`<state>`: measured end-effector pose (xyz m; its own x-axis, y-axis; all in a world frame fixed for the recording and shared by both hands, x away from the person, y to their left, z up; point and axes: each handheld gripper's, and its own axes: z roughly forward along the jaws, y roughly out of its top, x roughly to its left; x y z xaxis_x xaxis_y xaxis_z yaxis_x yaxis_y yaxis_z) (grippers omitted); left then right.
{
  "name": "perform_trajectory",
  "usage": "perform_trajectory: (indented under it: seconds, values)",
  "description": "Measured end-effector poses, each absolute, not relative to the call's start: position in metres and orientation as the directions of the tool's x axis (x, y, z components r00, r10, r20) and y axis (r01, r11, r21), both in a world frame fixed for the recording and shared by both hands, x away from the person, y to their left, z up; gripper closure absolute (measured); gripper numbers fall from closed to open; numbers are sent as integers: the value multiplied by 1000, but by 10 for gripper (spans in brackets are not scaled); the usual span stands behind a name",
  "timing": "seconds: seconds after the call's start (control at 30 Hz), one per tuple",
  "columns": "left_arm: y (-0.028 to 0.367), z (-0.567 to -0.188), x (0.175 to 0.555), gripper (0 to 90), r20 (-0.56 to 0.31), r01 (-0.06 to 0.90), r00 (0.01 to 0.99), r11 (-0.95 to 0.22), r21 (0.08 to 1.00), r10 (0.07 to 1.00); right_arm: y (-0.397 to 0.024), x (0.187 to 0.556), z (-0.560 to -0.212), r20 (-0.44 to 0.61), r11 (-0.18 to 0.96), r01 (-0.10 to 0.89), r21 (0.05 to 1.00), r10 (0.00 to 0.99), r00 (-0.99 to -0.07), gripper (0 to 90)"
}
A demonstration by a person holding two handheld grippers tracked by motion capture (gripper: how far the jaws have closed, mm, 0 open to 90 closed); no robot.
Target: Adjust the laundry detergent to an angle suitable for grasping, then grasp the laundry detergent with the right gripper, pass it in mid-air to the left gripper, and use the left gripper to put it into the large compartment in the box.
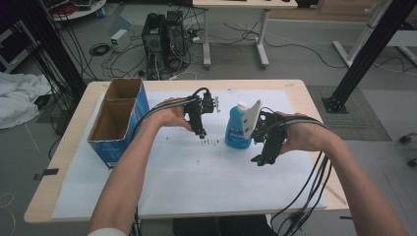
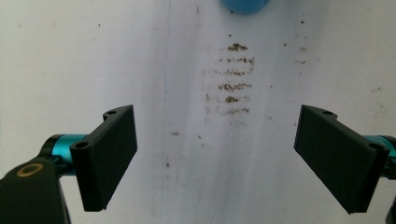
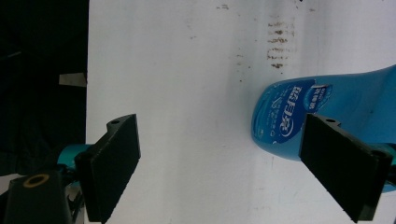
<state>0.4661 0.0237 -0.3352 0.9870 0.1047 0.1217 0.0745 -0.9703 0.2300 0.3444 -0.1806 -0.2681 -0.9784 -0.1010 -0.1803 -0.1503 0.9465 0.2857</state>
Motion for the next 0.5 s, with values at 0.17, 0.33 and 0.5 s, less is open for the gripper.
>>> perform_trajectory:
  seconds: [0.17, 0.33, 0.5]
  values:
    - [27, -336, 466, 133, 118, 75, 988, -973, 220, 103, -179, 343, -269, -191, 947, -142, 287, -89, -977, 117]
    - [30, -337, 468, 133, 108, 95, 986, -966, 239, 124, -183, 340, -267, -187, 942, -102, 320, -42, -981, 117]
    - [32, -337, 470, 133, 109, 92, 987, -967, 236, 120, -194, 342, -266, -179, 941, -82, 329, -23, -984, 117]
